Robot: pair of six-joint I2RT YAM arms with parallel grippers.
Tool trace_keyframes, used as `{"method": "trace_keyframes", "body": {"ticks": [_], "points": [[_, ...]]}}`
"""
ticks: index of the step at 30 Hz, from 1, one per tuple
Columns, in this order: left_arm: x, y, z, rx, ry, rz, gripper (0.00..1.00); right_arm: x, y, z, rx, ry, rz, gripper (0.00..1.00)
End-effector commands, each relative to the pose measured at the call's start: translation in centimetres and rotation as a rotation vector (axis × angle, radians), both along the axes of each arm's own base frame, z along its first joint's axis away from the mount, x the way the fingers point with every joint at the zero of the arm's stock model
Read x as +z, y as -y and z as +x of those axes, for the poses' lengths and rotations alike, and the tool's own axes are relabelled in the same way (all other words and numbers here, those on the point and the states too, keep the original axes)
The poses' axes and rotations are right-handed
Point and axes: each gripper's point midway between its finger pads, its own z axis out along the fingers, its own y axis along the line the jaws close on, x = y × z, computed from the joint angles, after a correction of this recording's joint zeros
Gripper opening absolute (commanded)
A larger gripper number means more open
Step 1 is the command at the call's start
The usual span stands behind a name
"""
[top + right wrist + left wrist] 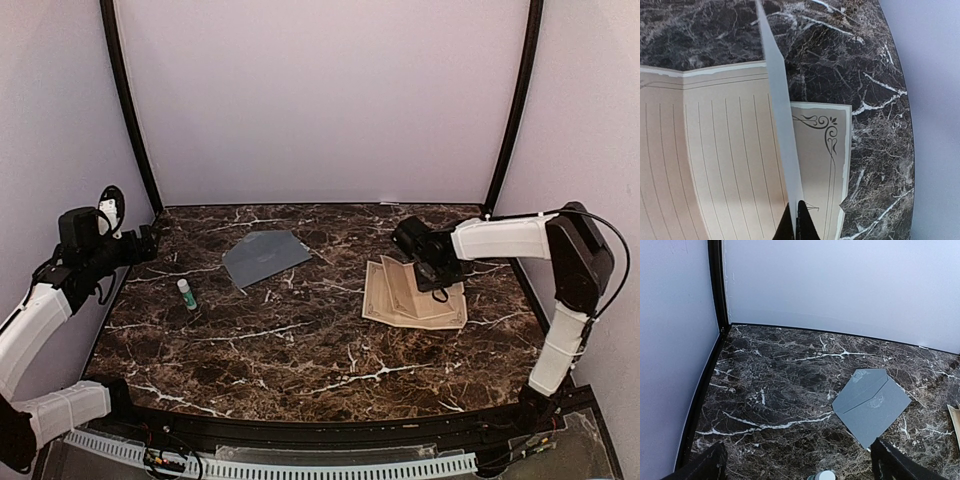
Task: Place the letter into the envelope and seal it
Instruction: Pick up the letter from the center of the board, then fold the letter.
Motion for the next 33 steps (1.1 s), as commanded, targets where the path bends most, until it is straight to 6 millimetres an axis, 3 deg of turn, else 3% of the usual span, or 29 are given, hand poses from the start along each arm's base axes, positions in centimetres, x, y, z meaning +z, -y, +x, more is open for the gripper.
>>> {"method": "trace_keyframes", "body": {"ticks": [1, 4, 7, 12, 16, 19, 24, 28, 29, 30, 33], "points": [[1.4, 0.3, -0.4, 0.001, 0.010, -0.052, 0.99, 5.6, -0.3, 0.4, 0.022, 0.091, 0.085, 0.00], [2.7, 2.6, -1.0, -0.085, 0.010, -0.203, 0.98, 10.0, -1.1, 0.2, 0.073, 0.142, 0.161, 0.00], [5.7, 6.6, -1.9, -0.243, 0.010, -0.334, 0.96, 13.4, -2.8, -0.7, 0.165, 0.178, 0.310, 0.00], [9.5, 12.6, -4.4, -0.422, 0.010, -0.421, 0.96, 18.1, -8.4, -4.0, 0.457, 0.213, 0.620, 0.00], [11.1, 16.3, -6.4, -0.553, 0.004, -0.473, 0.96, 21.1, -13.0, -7.6, 0.690, 0.182, 0.836, 0.00], [12.1, 18.5, -7.4, -0.632, 0.009, -0.484, 0.96, 23.4, -15.4, -10.2, 0.839, 0.166, 0.957, 0.00], [13.4, 23.8, -9.6, -0.797, -0.001, -0.474, 0.96, 25.8, -17.9, -14.1, 1.023, 0.093, 1.088, 0.00], [14.1, 28.7, -11.7, -0.945, -0.005, -0.446, 0.96, 26.4, -19.0, -17.0, 1.131, 0.022, 1.152, 0.00], [13.5, 30.3, -12.2, -0.980, -0.020, -0.421, 0.96, 26.5, -19.2, -17.8, 1.156, 0.002, 1.169, 0.00], [14.2, 31.0, -12.4, -1.002, -0.001, -0.407, 0.96, 26.6, -19.3, -18.5, 1.181, -0.014, 1.184, 0.00], [13.7, 33.5, -12.8, -1.048, -0.014, -0.368, 0.97, 26.8, -19.5, -20.2, 1.242, -0.047, 1.215, 0.00]]}}
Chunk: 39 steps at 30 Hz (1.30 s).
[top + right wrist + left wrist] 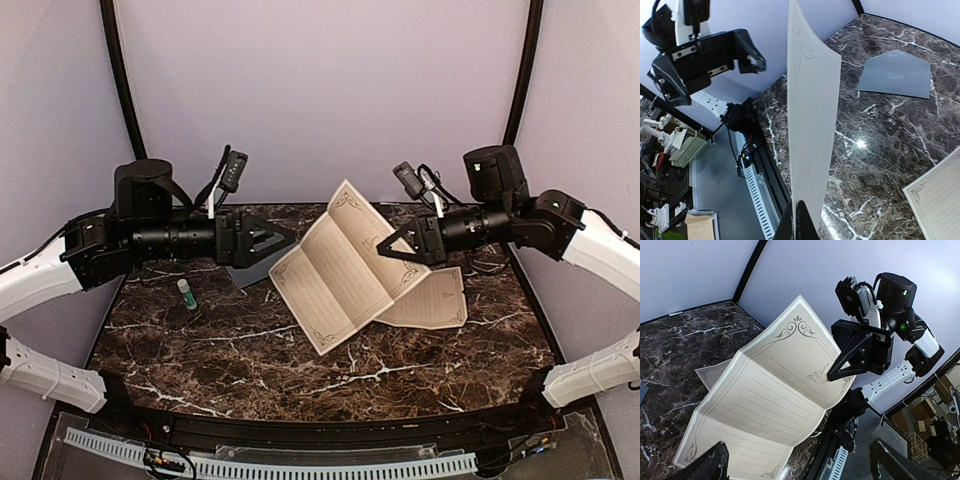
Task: Place the letter into the envelope and seal it
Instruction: Fold the letter.
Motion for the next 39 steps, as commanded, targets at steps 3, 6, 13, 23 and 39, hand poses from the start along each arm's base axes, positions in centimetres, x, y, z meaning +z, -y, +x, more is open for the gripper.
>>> {"method": "trace_keyframes", "body": {"ticks": [3, 6, 13, 23, 39], "points": [[1.8, 2.4, 0.1, -0.020, 0.122, 0.001, 0.98, 2.4, -0.6, -4.6, 0.212, 0.013, 0.116, 0.00], [2.2, 2.0, 0.4, 0.000, 0.148, 0.001, 0.99, 2.6, -0.4, -5.5, 0.251, 0.016, 0.129, 0.00], [0.4, 3.5, -0.7, -0.115, 0.121, 0.053, 0.99, 2.7, -0.8, -6.4, 0.332, 0.013, 0.147, 0.00], [0.2, 3.9, -3.5, -0.272, 0.112, 0.022, 0.84, 2.3, -1.6, -6.0, 0.365, 0.020, 0.144, 0.00], [-1.8, 2.6, -3.4, -0.222, 0.084, 0.069, 0.55, 3.4, -1.6, -6.1, 0.378, 0.049, 0.154, 0.00]]}}
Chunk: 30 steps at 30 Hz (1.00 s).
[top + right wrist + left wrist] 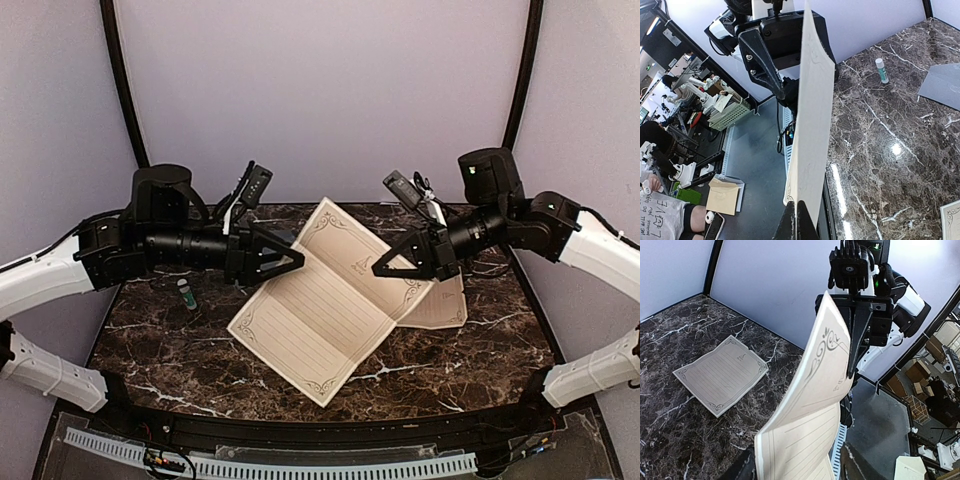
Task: Place the letter into the envelope and seal it
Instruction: Fold the letter.
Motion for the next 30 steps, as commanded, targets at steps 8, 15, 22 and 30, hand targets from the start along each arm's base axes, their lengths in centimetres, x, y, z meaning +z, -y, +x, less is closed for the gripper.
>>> {"method": "trace_keyframes", "body": {"ticks": [8, 15, 22, 30], "points": [[-0.6, -0.5, 0.0, 0.010, 0.023, 0.026, 0.55, 2.7, 0.3, -1.2, 0.048, 0.074, 0.072, 0.00], [0.1, -0.2, -1.1, -0.069, 0.007, -0.013, 0.46, 2.6, 0.7, -1.3, 0.037, 0.081, 0.062, 0.00], [-0.6, 0.0, -1.6, -0.102, -0.026, -0.012, 0.34, 2.4, 0.8, -1.3, 0.028, 0.075, 0.059, 0.00], [-0.6, 0.3, -1.9, -0.126, -0.032, -0.027, 0.10, 2.0, 0.7, -1.1, 0.023, 0.076, 0.051, 0.00]]}}
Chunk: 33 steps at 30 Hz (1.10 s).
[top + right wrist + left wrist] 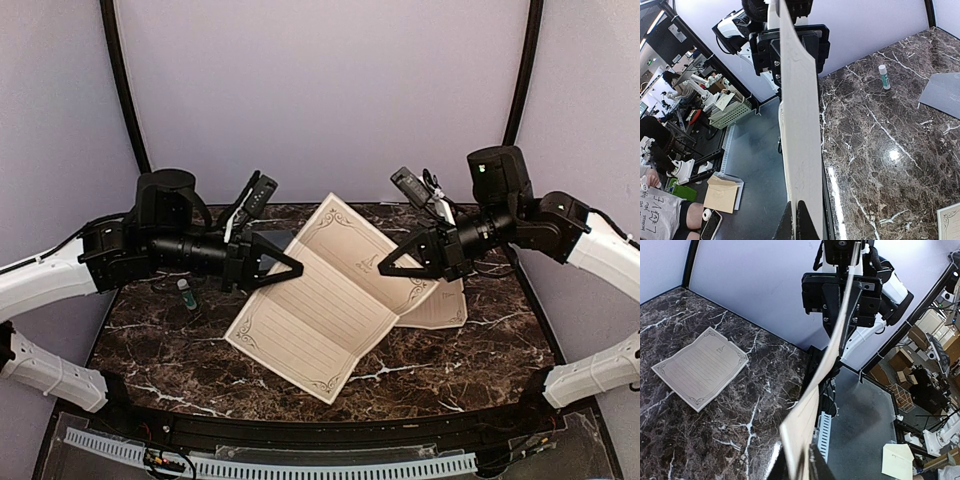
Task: Place the letter into the envelope and seal it
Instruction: Fold the letter.
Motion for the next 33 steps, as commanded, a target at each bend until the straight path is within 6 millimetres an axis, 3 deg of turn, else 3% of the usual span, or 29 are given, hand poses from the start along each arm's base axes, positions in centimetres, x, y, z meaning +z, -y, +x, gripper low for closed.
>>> {"method": "trace_keyframes", "body": {"ticks": [1, 3, 10, 13, 19, 22, 26, 28, 33], "points": [[0.0, 0.0, -0.2, -0.026, 0.012, -0.019, 0.05, 1.1, 0.0, -0.1, -0.004, 0.041, 0.025, 0.00], [-0.1, -0.1, -0.4, -0.030, 0.011, -0.013, 0.00, 1.0, 0.0, 0.7, -0.050, 0.057, 0.017, 0.00], [-0.4, -0.6, -1.3, -0.062, 0.005, -0.013, 0.00, 0.7, 0.2, 2.9, -0.142, 0.056, 0.018, 0.01], [-0.5, -0.7, -1.2, -0.051, 0.001, -0.004, 0.00, 0.8, 0.4, 3.5, -0.151, 0.031, 0.034, 0.12], [-0.4, -1.0, -1.3, -0.045, -0.002, -0.014, 0.00, 3.3, 2.3, 5.4, -0.239, 0.017, 0.120, 0.52], [-0.4, -1.0, -1.4, -0.048, -0.006, -0.020, 0.00, 3.4, 3.2, 7.1, -0.311, -0.012, 0.134, 0.63], [-0.3, -0.9, -1.4, -0.051, -0.007, -0.023, 0.00, 2.0, 3.3, 8.4, -0.366, -0.032, 0.097, 0.74], [-0.3, -0.9, -1.4, -0.051, -0.007, -0.024, 0.00, 0.7, 2.9, 8.2, -0.332, -0.059, 0.069, 0.80], [-0.2, -0.8, -1.3, -0.054, -0.010, -0.025, 0.00, -0.8, 1.5, 6.0, -0.224, -0.082, 0.049, 0.83]]}}
